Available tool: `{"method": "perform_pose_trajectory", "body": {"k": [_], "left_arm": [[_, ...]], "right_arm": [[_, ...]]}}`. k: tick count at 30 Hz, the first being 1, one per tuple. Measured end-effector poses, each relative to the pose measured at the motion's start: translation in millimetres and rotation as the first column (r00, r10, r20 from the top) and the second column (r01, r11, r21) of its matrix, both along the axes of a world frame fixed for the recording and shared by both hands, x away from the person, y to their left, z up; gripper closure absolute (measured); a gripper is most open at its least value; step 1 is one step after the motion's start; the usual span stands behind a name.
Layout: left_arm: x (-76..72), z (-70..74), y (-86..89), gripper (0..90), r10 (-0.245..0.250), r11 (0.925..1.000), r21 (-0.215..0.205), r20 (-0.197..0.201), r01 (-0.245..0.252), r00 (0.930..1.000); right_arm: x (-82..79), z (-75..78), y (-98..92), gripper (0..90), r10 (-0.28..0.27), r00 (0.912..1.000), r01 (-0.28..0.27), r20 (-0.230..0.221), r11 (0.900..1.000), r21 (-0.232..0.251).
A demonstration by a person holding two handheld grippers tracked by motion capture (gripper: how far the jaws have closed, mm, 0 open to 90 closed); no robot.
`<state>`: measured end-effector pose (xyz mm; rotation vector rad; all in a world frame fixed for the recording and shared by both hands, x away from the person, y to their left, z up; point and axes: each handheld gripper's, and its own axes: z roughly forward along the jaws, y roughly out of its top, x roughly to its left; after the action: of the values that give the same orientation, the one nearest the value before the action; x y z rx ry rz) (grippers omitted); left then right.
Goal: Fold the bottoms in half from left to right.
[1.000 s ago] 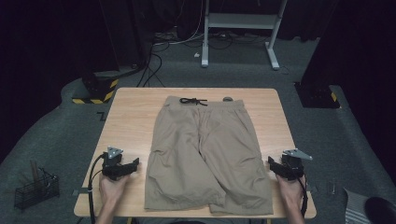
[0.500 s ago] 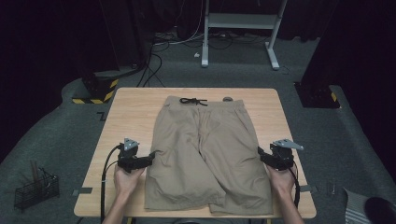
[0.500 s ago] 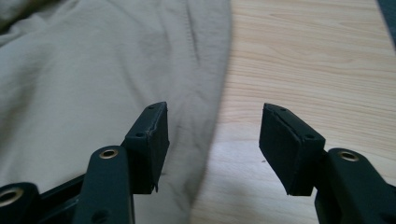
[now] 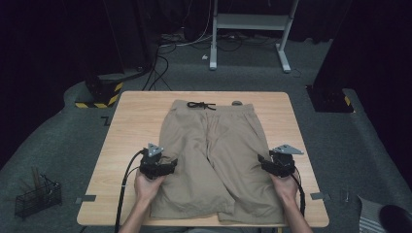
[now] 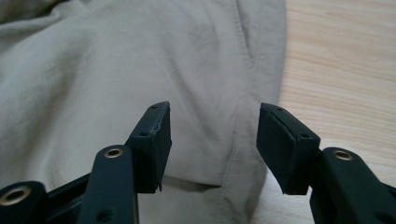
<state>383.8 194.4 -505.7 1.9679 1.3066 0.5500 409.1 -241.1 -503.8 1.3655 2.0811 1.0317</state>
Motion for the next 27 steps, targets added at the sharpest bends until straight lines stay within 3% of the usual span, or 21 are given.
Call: {"method": "perform_pose_trajectory", "body": {"k": [7, 8, 10, 17, 22, 26, 27], "left_arm": [[0.3, -10.5, 6.7, 26.5, 0.035, 0.9904, 0.135, -0.022, -0.031, 0.9992], [-1.1, -13.0, 8.6, 26.7, 0.037, 0.9902, 0.135, -0.017, -0.035, 0.9992], [-4.0, -15.4, 14.7, 27.1, 0.042, 0.9946, 0.095, -0.016, -0.041, 0.999], [-14.5, -18.7, 40.9, 27.4, 0.08, 0.996, 0.042, -0.02, -0.079, 0.9966], [-21.4, -16.0, 57.8, 29.1, 0.105, 0.993, 0.059, -0.039, -0.103, 0.9937], [-21.3, -12.2, 55.3, 31.5, 0.093, 0.9926, 0.082, -0.046, -0.089, 0.9946], [-18.9, -6.3, 50.7, 30.7, 0.076, 0.9967, 0.031, -0.018, -0.075, 0.997]], "right_arm": [[5.0, -15.0, 5.0, 44.6, 0.017, 0.9975, -0.02, -0.068, 0.999, -0.046], [4.4, -16.4, 5.4, 44.7, 0.018, 0.9975, -0.022, -0.069, 0.998, -0.056], [1.7, -17.6, 6.2, 44.7, 0.023, 0.9984, -0.027, -0.051, 0.997, -0.079], [-5.6, -18.3, 0.0, 44.6, 0.033, 0.9983, -0.036, -0.047, 0.997, -0.075], [-13.1, -18.1, -8.5, 44.6, 0.032, 0.9984, -0.035, -0.046, 0.996, -0.077], [-13.7, -16.0, -7.7, 44.6, 0.025, 0.9977, -0.03, -0.063, 0.995, -0.09], [-13.4, -12.5, -3.4, 44.3, 0.018, 0.9984, -0.024, -0.053, 0.993, -0.117]]}}
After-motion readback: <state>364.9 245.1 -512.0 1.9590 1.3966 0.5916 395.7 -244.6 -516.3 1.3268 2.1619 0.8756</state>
